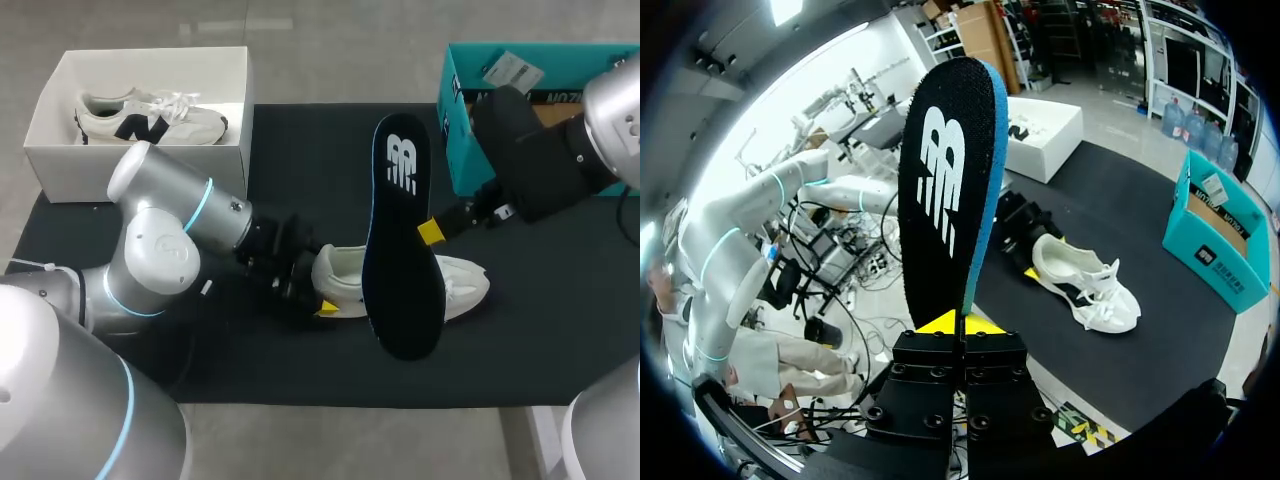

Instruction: Take the shoe out of the shoebox, open the shoe tongue, remove and reinsert the insole, then place the shoe into the shoebox

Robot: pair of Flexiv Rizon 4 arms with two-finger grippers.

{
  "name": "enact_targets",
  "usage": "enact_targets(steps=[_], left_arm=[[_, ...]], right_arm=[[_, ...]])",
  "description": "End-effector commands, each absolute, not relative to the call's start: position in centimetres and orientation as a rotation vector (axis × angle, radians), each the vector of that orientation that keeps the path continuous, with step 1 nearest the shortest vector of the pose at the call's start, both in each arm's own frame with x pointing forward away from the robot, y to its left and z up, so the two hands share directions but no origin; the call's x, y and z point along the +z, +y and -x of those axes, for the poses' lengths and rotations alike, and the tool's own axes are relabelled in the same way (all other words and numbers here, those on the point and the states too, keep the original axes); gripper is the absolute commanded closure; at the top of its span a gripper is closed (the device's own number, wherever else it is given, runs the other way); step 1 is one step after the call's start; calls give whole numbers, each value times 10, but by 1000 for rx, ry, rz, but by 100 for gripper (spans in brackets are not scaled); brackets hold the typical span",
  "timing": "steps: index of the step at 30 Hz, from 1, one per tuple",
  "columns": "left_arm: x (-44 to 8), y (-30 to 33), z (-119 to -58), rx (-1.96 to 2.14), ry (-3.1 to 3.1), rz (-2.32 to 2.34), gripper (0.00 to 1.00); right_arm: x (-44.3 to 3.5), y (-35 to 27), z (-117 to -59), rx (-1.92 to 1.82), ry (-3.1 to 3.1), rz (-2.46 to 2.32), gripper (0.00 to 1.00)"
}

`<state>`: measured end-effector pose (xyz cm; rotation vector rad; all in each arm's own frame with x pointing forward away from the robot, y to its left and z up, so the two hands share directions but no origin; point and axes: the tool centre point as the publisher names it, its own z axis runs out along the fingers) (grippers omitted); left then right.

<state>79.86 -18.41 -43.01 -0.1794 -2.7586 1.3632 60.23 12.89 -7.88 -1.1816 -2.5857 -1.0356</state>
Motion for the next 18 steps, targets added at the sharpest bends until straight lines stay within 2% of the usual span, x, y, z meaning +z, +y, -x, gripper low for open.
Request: enact_targets(steps=[1,18], left_arm=[[-421,-183,-795,1289,-2823,160,0],[-398,-167,-791,1014,-2974,123,0]], right_arm=[[-78,133,-606,-1024,-2586,1182,100],[-78,133,-606,-1024,-2586,1182,100]])
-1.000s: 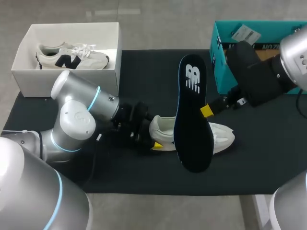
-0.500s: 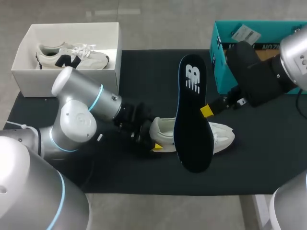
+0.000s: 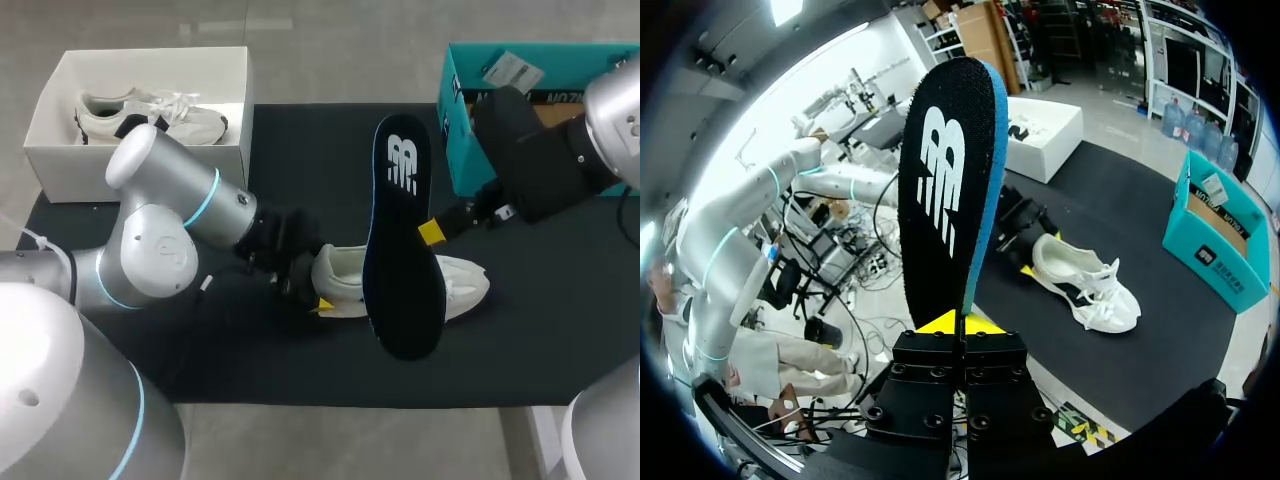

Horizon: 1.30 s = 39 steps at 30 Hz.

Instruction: Take the shoe out of the shoebox, open the shoe tongue, remove and reinsert the insole, then place the shoe into the shoebox

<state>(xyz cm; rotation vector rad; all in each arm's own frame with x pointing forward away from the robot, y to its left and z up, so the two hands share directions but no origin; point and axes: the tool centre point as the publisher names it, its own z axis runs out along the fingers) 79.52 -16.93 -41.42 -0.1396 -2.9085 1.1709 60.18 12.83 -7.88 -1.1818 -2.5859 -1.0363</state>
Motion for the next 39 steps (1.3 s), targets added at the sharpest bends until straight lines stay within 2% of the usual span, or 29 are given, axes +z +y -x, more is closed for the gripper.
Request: enact_targets(steps=[1,20,39], left_arm=[[-396,-167,-791,974,-2987,100,0],[-363,-164,-783,325,-3186,-102,0],[-362,-160,-786,314,-3179,-216,0]], right_arm=[[-78,133,-606,-1024,-2586,1182,100],[-78,133,-606,-1024,-2586,1182,100],[-78,133,-606,-1024,-2586,1182,100]])
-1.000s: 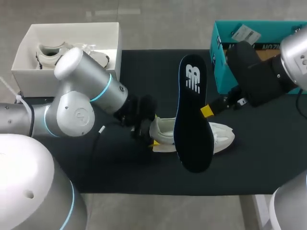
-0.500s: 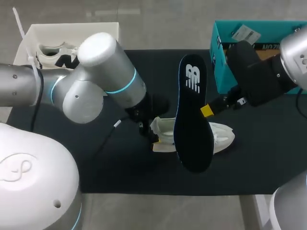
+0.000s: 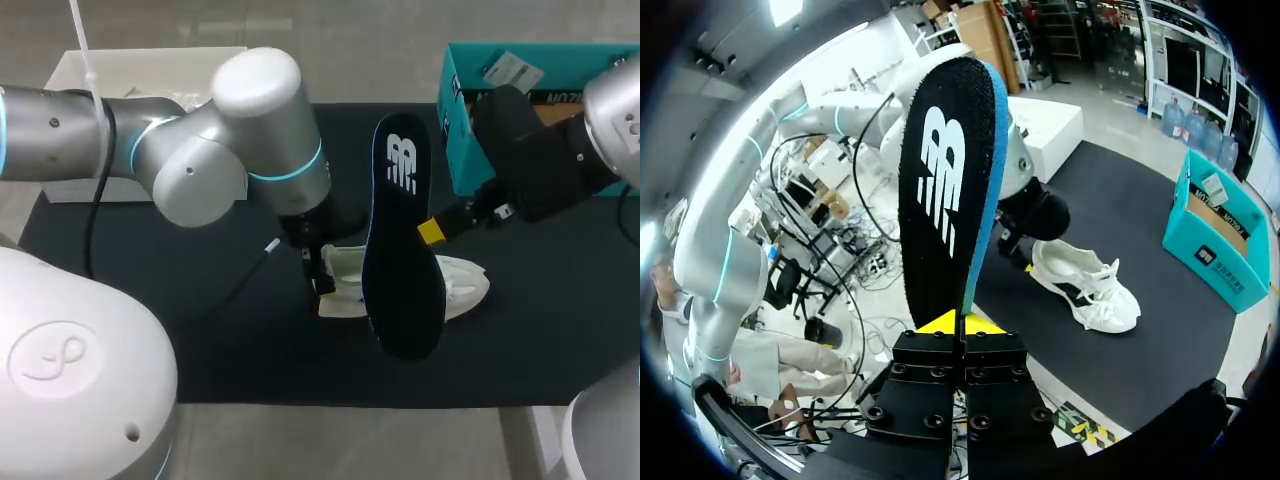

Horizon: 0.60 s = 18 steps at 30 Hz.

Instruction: Take the shoe out of the shoebox, open the shoe tongue, remove and reinsert the insole, then place the shoe into the shoebox

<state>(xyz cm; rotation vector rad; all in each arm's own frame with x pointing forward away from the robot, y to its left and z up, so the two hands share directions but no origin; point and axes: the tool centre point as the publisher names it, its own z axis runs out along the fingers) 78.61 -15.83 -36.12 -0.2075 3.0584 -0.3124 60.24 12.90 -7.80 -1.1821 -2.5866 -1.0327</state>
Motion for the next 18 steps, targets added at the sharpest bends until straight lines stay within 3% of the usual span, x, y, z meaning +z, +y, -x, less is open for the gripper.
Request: enact_targets(steps=[1,18], left_arm=[[-362,-160,-786,-303,3059,208,0],[-354,-158,-789,-238,3044,81,0]], right_arm=[[-78,133,-606,-1024,-2586,1182,100],[-78,133,-606,-1024,-2586,1182,100]])
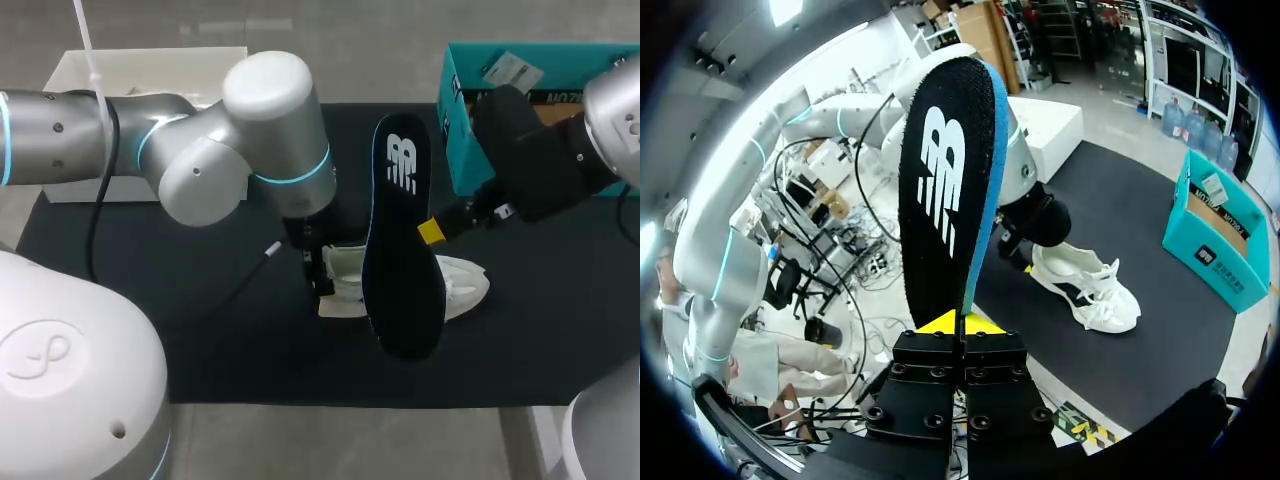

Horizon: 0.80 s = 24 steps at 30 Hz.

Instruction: Take the shoe out of the shoebox, open the shoe tongue, remove and reinsert the insole, then place the shoe into the shoebox

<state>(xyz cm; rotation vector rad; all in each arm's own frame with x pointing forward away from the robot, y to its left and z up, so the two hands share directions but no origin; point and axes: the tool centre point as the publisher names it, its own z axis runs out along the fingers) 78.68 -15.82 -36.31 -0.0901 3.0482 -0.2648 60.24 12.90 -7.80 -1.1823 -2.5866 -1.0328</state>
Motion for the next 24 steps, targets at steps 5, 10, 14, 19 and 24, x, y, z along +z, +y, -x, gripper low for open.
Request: enact_targets(steps=[5,10,14,19,24], left_arm=[[-338,-156,-788,-195,3037,75,0],[-325,-155,-787,-204,3026,74,0],[-322,-155,-787,-183,3028,71,0],[-321,-155,-788,-193,3022,57,0],[-322,-155,-789,-192,3023,56,0]], right_arm=[[-78,133,-606,-1024,-2586,1182,100],[-78,133,-606,-1024,-2586,1182,100],[-78,133,-606,-1024,-2586,1182,100],[-78,133,-606,-1024,-2586,1182,100],[-78,133,-606,-1024,-2586,1182,100]])
